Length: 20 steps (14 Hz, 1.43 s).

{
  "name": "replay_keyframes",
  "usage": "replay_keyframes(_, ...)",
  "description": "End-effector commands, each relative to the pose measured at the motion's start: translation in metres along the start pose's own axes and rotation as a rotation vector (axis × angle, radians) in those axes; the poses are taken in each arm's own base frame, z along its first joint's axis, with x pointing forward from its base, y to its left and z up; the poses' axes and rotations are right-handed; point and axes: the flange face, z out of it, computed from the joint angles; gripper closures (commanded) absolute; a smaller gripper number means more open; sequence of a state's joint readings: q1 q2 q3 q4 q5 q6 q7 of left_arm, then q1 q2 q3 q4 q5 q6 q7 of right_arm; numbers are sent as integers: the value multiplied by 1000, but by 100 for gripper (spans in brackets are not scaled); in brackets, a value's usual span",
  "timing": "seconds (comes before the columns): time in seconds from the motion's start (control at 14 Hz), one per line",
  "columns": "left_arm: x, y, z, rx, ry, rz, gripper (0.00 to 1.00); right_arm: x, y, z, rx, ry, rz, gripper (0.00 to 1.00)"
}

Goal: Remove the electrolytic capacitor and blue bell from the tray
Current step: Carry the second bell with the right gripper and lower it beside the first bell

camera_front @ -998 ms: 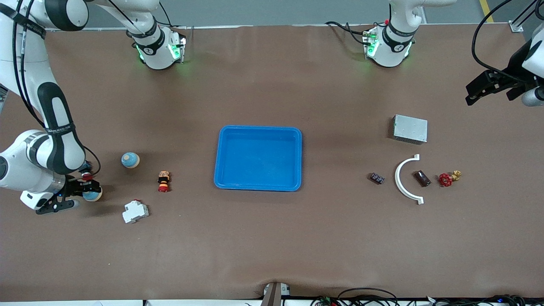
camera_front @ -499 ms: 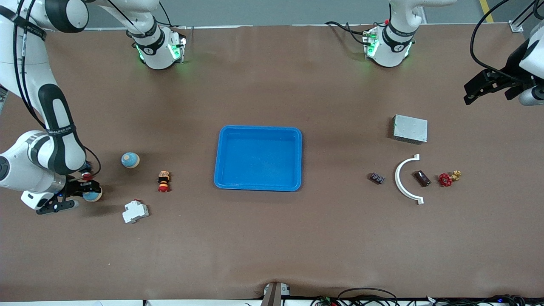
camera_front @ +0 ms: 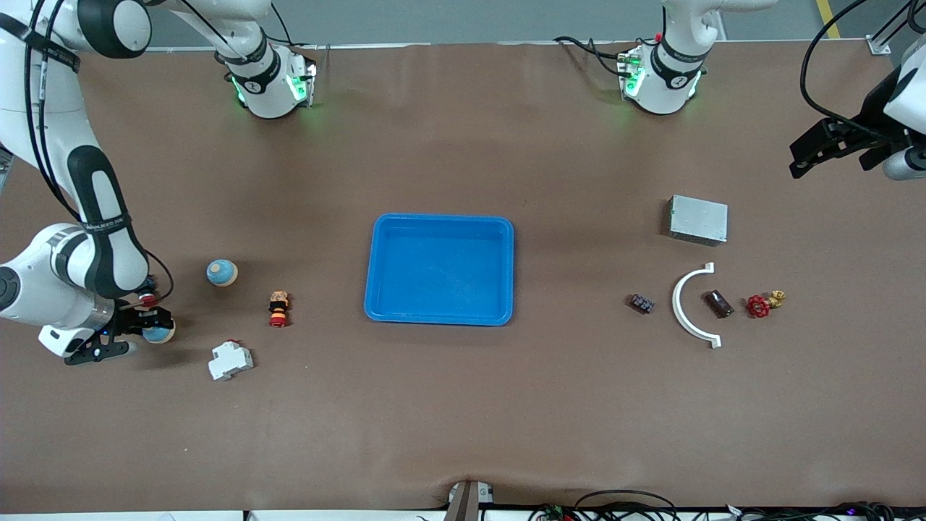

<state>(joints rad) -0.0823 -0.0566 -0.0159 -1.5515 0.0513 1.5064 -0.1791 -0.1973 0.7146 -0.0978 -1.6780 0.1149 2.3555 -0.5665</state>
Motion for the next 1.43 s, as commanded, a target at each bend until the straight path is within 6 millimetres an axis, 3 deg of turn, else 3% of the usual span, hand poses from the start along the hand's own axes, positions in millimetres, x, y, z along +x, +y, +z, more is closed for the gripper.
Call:
replay_keyframes(0.0, -8, 0, -5, -18, -6, 21, 0, 2, 7, 5, 12, 10, -2, 100)
replay_keyframes(0.07, -9, 0, -5, -18, -7, 22, 0, 2, 6, 8, 16, 9, 0, 55)
replay_keyframes(0.14, -9, 1, -5, -18, -7, 24, 0, 1, 10, 7, 17, 19, 12, 1)
replay_keyframes(0.5, -12, 15, -3, -14, -18, 51, 0, -2, 16, 7, 14, 23, 21, 0)
replay_keyframes(0.86, -12, 15, -3, -14, -22, 51, 0, -2, 16, 6, 15, 23, 24, 0)
replay_keyframes(1.35, -12, 14, -4, -15, -21, 50, 0, 11, 11, -16, 38, 7, 54, 0)
